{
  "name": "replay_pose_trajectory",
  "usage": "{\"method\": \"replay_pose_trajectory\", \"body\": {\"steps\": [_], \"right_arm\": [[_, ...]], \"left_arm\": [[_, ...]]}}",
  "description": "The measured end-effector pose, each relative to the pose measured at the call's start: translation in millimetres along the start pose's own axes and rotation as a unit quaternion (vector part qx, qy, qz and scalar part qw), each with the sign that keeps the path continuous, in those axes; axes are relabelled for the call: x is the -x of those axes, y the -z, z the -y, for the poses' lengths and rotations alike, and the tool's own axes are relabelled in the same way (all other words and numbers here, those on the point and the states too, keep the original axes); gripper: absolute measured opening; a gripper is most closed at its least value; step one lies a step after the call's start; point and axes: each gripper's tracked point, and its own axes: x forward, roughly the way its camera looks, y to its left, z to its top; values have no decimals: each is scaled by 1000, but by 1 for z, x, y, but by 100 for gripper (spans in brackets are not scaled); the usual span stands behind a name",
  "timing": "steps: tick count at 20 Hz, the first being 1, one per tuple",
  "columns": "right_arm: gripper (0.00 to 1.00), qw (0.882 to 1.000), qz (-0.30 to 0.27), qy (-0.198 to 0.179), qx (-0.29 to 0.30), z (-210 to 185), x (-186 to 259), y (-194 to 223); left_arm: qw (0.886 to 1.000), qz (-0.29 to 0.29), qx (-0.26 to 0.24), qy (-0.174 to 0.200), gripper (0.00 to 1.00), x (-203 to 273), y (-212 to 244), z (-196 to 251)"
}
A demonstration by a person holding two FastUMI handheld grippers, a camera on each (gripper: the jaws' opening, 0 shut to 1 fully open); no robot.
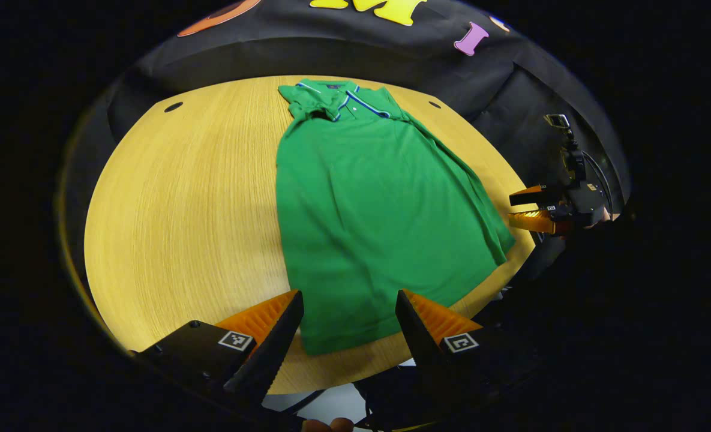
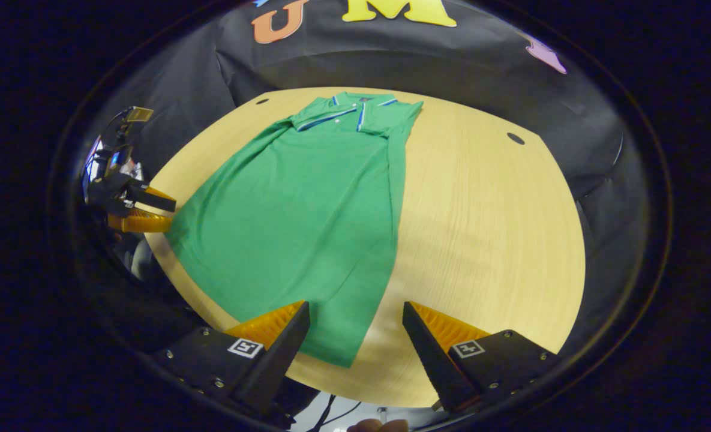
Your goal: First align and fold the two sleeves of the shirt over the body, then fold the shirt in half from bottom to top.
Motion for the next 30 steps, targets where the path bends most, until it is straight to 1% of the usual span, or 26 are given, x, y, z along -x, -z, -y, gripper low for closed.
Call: {"method": "replay_pose_trajectory", "body": {"steps": [3,6,7,9,10,11,12,13,14,15,16,17,18,19,20,21,22,23,24,27,30], "right_arm": [[98,1000,-4,-11,9,-9,-2,15],[98,1000,-14,-18,21,-19,-10,29],[98,999,-15,-10,31,-19,-12,31],[98,998,-10,1,61,-22,-15,28],[97,998,-13,1,68,-25,-18,29],[99,997,-10,0,74,-28,-19,29],[99,997,-10,0,79,-30,-20,28],[95,996,-11,-5,84,-32,-19,29],[96,996,-9,-8,87,-34,-21,26],[84,996,-9,-10,91,-34,-21,26],[77,995,-11,-13,95,-35,-21,24],[74,995,-7,-15,98,-36,-22,22],[48,995,-8,-17,100,-36,-24,20],[22,995,-5,-18,102,-37,-24,19],[20,995,-9,-20,95,-37,-22,18],[5,996,-13,-23,83,-37,-23,18],[5,997,-12,-31,68,-37,-28,16],[1,998,-19,-40,51,-37,-24,15],[1,998,-21,-47,37,-38,-22,13],[1,998,-10,-60,14,-37,-14,-1],[1,998,7,-69,5,-35,-4,-19]], "left_arm": [[1000,-8,13,0,99,-4,12,-1],[1000,2,28,0,99,-7,13,-1],[1000,2,30,3,99,-8,13,3],[1000,6,26,10,99,-10,13,12],[1000,9,18,11,99,-11,13,15],[1000,9,7,11,100,-14,13,19],[1000,11,-6,12,96,-18,12,22],[1000,10,-17,9,93,-20,10,24],[1000,9,-27,1,85,-23,10,24],[999,9,-32,-1,79,-25,10,24],[1000,6,-31,-1,68,-24,11,26],[1000,4,-25,6,61,-25,11,28],[1000,0,-12,19,41,-25,13,32],[999,-4,5,43,22,-29,15,38],[998,-4,20,57,16,-30,16,41],[998,-8,29,63,11,-30,15,41],[997,-9,36,67,6,-29,14,40],[997,-11,40,70,5,-28,12,41],[996,-12,42,74,3,-27,10,42],[996,5,34,84,3,-16,-5,46],[995,22,40,92,3,-10,-25,46]]}}
